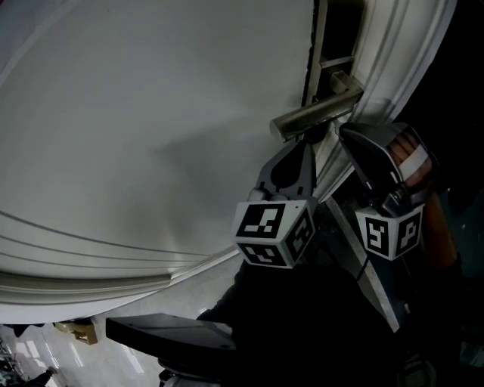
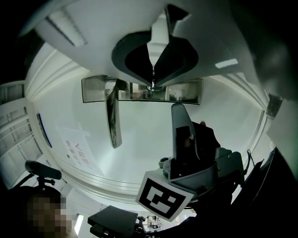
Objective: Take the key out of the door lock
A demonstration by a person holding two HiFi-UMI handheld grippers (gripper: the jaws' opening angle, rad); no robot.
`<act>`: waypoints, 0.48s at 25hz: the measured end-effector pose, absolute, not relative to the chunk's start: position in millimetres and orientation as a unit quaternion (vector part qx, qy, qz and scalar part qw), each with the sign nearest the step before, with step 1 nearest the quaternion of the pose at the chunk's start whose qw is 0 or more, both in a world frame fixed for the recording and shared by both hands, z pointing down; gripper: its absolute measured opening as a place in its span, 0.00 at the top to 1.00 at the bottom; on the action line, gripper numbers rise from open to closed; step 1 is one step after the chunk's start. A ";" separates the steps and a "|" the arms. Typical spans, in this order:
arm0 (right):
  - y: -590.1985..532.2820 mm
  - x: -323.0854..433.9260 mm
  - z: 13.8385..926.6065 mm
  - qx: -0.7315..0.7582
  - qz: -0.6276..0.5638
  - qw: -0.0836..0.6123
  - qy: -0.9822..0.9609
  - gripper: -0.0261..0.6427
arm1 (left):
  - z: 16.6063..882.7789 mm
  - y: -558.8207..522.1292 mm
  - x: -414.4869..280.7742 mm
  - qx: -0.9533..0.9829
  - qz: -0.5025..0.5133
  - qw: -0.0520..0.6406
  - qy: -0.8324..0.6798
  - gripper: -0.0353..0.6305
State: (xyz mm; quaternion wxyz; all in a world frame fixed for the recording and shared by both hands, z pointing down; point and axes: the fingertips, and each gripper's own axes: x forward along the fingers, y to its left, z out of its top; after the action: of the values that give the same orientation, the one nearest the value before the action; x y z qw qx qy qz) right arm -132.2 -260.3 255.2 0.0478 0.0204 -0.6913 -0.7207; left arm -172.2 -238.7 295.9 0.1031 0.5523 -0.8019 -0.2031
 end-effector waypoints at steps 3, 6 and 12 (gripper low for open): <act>-261.1 -132.2 255.1 0.021 -0.723 0.049 -0.689 0.94 | 294.9 -239.8 -172.0 0.554 -0.204 0.101 -0.801 0.95; -260.7 -132.0 255.8 0.021 -0.722 0.050 -0.689 0.94 | 296.0 -239.5 -171.9 0.554 -0.204 0.103 -0.801 0.95; -260.5 -132.2 255.6 0.021 -0.723 0.048 -0.689 0.94 | 294.0 -239.8 -172.1 0.556 -0.202 0.100 -0.800 0.95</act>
State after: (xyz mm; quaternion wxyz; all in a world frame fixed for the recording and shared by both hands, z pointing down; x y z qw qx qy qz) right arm -132.2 -260.5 255.6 0.0485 0.0210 -0.6890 -0.7228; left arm -172.1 -239.8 294.0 0.1004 0.5558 -0.8000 -0.2025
